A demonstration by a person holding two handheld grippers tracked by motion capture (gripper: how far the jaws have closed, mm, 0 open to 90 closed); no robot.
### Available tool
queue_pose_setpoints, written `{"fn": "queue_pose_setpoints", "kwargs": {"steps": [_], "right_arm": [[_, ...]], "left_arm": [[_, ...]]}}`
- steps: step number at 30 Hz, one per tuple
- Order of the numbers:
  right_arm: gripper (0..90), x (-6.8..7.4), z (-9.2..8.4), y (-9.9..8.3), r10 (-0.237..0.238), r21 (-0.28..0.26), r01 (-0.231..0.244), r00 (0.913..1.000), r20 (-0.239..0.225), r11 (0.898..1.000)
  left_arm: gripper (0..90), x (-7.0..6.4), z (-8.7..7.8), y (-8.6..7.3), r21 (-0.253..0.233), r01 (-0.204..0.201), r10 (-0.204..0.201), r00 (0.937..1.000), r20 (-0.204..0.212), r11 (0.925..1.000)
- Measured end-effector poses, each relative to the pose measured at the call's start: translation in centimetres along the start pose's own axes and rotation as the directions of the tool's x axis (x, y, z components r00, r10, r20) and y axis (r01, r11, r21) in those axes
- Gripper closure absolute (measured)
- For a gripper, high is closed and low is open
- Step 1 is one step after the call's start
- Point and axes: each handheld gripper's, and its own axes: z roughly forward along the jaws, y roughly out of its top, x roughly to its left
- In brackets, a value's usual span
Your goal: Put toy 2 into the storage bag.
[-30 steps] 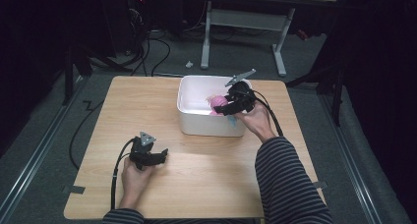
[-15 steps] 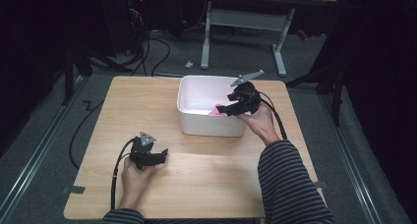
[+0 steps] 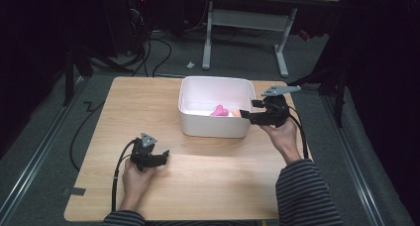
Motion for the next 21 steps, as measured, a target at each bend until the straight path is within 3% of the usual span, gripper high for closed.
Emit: {"fn": "queue_pose_setpoints", "kwargs": {"steps": [12,21], "right_arm": [[36.8,-0.6,-3.2,-3.7,0.061,-0.021,-0.061,0.9972,0.042,0.998],[37.5,-0.4,-5.2,-5.9,0.106,-0.071,-0.1,0.9916,0.075,0.992]], "left_arm": [[22.7,0.0,0.0,0.0,0.0,0.0,0.0,1.0,0.0,1.0],[22.7,0.0,0.0,0.0,0.0,0.0,0.0,1.0,0.0,1.0]]}}
